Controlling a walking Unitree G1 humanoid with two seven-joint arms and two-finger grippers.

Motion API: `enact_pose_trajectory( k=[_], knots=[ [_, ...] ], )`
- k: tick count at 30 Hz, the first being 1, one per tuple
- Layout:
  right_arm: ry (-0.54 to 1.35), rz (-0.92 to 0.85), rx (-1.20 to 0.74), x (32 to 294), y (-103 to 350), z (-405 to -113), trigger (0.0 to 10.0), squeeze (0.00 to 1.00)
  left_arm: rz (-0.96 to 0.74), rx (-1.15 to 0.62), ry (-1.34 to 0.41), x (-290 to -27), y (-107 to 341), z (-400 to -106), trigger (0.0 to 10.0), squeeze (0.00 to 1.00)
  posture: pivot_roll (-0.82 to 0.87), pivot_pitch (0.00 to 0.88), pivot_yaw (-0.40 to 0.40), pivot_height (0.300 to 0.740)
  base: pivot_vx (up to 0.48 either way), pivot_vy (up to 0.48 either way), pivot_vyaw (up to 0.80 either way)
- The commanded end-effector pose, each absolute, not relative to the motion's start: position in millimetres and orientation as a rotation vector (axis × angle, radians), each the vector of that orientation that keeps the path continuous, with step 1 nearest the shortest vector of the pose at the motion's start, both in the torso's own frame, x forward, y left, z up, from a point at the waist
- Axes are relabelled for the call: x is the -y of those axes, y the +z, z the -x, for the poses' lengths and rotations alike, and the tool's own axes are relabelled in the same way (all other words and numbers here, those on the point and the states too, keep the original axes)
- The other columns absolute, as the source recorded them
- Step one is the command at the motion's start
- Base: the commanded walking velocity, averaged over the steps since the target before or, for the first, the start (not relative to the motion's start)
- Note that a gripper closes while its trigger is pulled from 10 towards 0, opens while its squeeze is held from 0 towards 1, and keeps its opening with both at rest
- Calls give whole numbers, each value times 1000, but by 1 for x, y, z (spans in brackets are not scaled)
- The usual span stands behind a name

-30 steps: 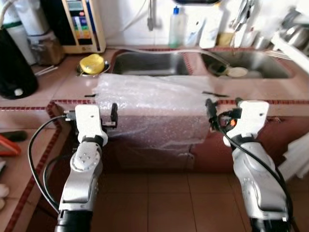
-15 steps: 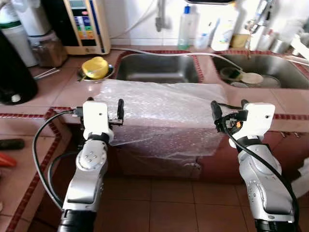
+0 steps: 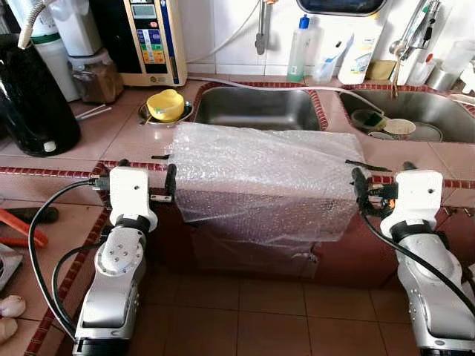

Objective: Kitchen organization

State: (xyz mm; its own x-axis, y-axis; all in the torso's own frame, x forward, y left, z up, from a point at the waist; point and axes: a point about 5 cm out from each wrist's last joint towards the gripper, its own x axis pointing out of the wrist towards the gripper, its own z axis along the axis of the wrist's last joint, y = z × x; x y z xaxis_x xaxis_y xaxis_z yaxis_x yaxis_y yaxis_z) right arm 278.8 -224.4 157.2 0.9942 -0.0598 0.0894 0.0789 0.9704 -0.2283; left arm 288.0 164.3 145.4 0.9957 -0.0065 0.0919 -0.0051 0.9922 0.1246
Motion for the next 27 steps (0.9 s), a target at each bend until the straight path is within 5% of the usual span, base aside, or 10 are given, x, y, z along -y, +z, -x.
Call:
enact_pose_trajectory(
  k=[1,18,27],
  knots=[
    [-68,205,65,224,157,-280,10000,0,-119,98,-28,-160,149,-288,10000,0,20,0,39,740,0,0,0],
    [-14,172,221,205,187,-287,10000,0,-17,139,-83,-147,162,-293,10000,0,21,0,33,740,0,0,0],
    [-4,176,226,201,187,-288,10000,0,0,128,-84,-146,161,-293,10000,0,20,0,31,740,263,0,0]
  ],
)
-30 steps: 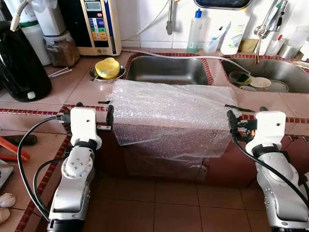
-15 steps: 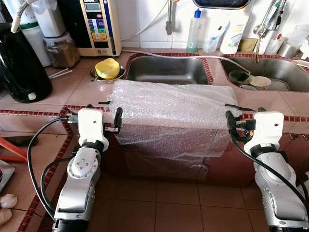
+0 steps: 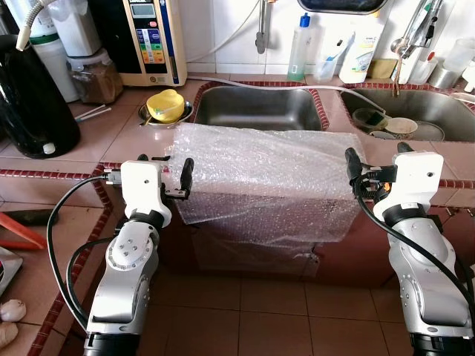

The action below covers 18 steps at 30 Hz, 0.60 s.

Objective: Kitchen organization

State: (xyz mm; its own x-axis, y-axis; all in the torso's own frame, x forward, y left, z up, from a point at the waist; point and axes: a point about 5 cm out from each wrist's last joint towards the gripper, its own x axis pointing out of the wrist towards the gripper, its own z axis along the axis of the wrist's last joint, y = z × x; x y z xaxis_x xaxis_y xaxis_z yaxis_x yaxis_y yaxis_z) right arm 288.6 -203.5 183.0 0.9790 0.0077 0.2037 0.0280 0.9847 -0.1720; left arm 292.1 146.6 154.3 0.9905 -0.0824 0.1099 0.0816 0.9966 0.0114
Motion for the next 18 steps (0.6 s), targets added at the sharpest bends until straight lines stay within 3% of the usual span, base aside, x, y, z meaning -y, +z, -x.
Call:
enact_pose_trajectory(
  k=[1,18],
  knots=[
    [-2,177,227,201,187,-288,10000,0,1,127,-86,-146,161,-293,10000,0,20,0,31,740,274,0,0],
    [14,177,238,197,189,-289,10000,0,11,113,-107,-141,157,-292,10000,0,19,0,32,740,326,0,0]
  ],
)
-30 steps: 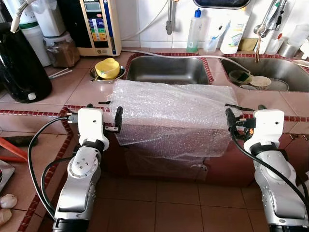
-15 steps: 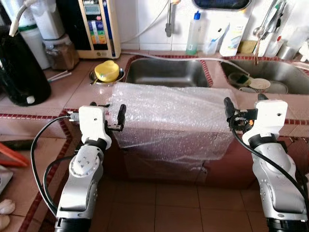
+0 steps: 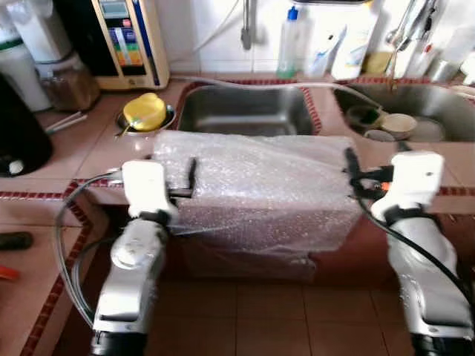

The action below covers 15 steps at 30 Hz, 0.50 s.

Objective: Kitchen organization

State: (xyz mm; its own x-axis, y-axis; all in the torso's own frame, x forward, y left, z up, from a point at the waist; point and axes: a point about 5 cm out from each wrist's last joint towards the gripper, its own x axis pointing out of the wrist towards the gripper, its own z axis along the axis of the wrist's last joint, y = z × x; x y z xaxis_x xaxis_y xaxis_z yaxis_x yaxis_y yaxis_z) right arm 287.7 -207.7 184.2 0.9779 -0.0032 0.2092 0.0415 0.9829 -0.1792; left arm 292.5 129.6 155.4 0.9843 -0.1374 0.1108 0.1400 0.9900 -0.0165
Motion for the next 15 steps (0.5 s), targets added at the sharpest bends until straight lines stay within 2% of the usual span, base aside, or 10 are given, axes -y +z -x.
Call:
enact_pose_trajectory(
  k=[1,15],
  knots=[
    [14,176,239,197,189,-289,10000,0,11,112,-108,-141,157,-292,10000,0,19,0,32,740,337,0,0],
    [37,168,243,192,187,-290,10000,0,4,102,-114,-139,155,-291,10000,0,31,0,37,740,339,0,0]
  ],
)
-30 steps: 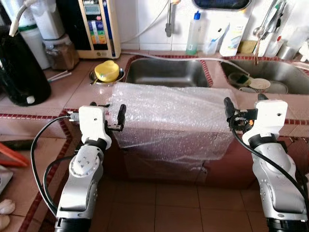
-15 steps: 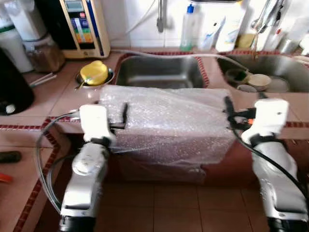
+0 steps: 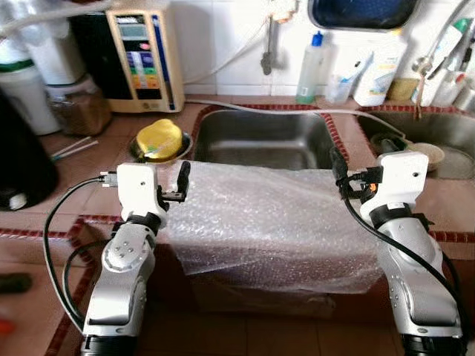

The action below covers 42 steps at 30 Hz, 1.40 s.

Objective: Kitchen organization

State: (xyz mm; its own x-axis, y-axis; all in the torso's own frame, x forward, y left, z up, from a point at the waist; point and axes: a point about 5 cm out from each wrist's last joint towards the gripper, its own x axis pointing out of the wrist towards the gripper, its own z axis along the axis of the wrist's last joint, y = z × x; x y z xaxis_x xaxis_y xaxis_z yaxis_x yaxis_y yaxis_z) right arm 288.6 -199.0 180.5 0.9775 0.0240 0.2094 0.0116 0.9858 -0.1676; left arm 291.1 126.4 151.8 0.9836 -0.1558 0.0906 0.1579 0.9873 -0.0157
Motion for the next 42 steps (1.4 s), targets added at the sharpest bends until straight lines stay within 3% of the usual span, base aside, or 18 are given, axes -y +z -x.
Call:
enact_pose_trajectory(
  k=[1,10,21,42],
  knots=[
    [37,168,243,192,187,-290,10000,0,4,102,-114,-139,155,-291,10000,0,31,0,37,740,341,0,0],
    [32,170,240,191,185,-288,10000,0,12,93,-125,-135,155,-291,10000,0,29,0,44,740,342,0,0],
    [29,173,236,192,184,-288,10000,0,24,94,-118,-134,155,-291,10000,0,24,0,42,740,0,0,0],
    [35,180,230,190,184,-288,10000,0,28,77,-113,-133,151,-291,10000,0,20,0,40,740,0,-395,0]
  ],
)
